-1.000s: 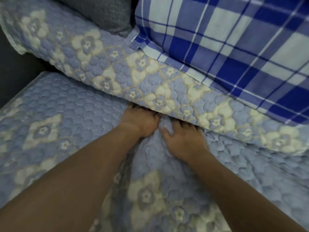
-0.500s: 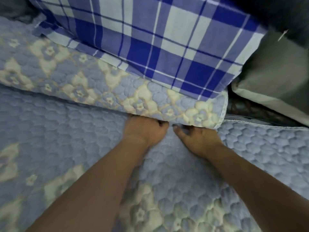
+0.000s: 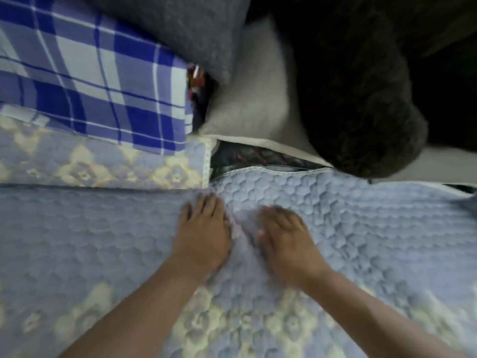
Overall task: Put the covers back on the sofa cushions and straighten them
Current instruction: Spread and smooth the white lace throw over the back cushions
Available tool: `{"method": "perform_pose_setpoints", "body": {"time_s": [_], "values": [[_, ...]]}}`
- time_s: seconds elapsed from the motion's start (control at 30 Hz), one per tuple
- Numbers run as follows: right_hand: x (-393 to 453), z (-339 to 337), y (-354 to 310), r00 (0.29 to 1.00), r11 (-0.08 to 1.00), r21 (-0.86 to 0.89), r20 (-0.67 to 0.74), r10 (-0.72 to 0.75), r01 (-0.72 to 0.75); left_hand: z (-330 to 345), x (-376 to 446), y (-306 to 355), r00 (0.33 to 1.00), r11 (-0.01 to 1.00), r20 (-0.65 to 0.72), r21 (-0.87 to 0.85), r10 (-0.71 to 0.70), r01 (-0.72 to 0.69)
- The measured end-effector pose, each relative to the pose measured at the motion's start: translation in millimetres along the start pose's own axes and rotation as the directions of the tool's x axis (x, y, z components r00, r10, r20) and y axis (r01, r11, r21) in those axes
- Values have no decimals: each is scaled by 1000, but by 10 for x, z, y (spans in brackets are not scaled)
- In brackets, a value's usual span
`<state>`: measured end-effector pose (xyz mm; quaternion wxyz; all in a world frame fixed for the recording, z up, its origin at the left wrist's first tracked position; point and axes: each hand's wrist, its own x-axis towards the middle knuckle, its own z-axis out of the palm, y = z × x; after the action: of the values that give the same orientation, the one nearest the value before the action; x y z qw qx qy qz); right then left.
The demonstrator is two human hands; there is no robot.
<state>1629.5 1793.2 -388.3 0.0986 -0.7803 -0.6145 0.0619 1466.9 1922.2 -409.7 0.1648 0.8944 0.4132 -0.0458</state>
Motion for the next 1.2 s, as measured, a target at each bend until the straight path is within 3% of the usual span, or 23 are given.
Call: {"method": "perform_pose_setpoints", "body": {"time_s": [0.07, 0.13, 0.2, 0.27, 0.33, 0.43, 0.5, 0.6, 0.67, 0.7, 0.77, 0.9, 1.03, 1.13, 1.2], "values": [[-187, -346, 881, 958, 959, 27, -52, 283, -282, -40, 220, 428, 999, 996, -34, -87, 4, -7], [-253, -655, 1691, 860, 860, -32, -64, 506, -509, 57, 426, 675, 998, 994, 33, -100, -50, 53], [-250, -880, 2441, 722, 718, -91, -32, 691, -690, 247, 516, 809, 988, 991, 79, 7, -132, 132], [-205, -974, 2988, 607, 609, -115, 50, 793, -785, 385, 533, 840, 985, 982, 25, 81, -171, 169], [-222, -967, 3347, 547, 550, -135, 67, 835, -824, 436, 524, 877, 981, 973, -26, 126, -192, 194], [-277, -884, 3540, 517, 516, -60, -4, 856, -854, 396, 481, 999, 968, 942, -88, 224, -235, 249], [-308, -856, 3522, 541, 537, -88, -18, 841, -839, 384, 441, 1197, 939, 914, -50, 215, -340, 343], [-375, -935, 3581, 672, 656, -180, -38, 740, -733, 391, 367, 1816, 896, 896, 58, 101, -440, 433], [-466, -1049, 3792, 770, 725, -300, -58, 635, -621, 513, 273, 2375, 929, 931, 87, 91, -360, 352], [-481, -1098, 3934, 781, 726, -325, -67, 621, -605, 603, 274, 2597, 955, 952, 63, 120, -289, 281], [-437, -1067, 4107, 774, 731, -279, -83, 628, -623, 724, 308, 2800, 974, 964, 40, 160, -221, 212], [-421, -884, 4167, 727, 716, -130, -63, 684, -685, 904, 400, 2727, 964, 932, -41, 250, -262, 264], [-1478, -1045, 4064, 743, 739, -81, -34, 669, -669, 844, 364, 2860, 954, 930, 0, 226, -299, 291], [-2721, -1049, 3808, 636, 637, 14, 50, 770, -771, 667, 378, 3017, 923, 908, 131, 273, -362, 318], [-3487, -977, 3752, 543, 556, -13, 198, 816, -831, 570, 338, 3202, 888, 896, 167, 209, -428, 392]]}}
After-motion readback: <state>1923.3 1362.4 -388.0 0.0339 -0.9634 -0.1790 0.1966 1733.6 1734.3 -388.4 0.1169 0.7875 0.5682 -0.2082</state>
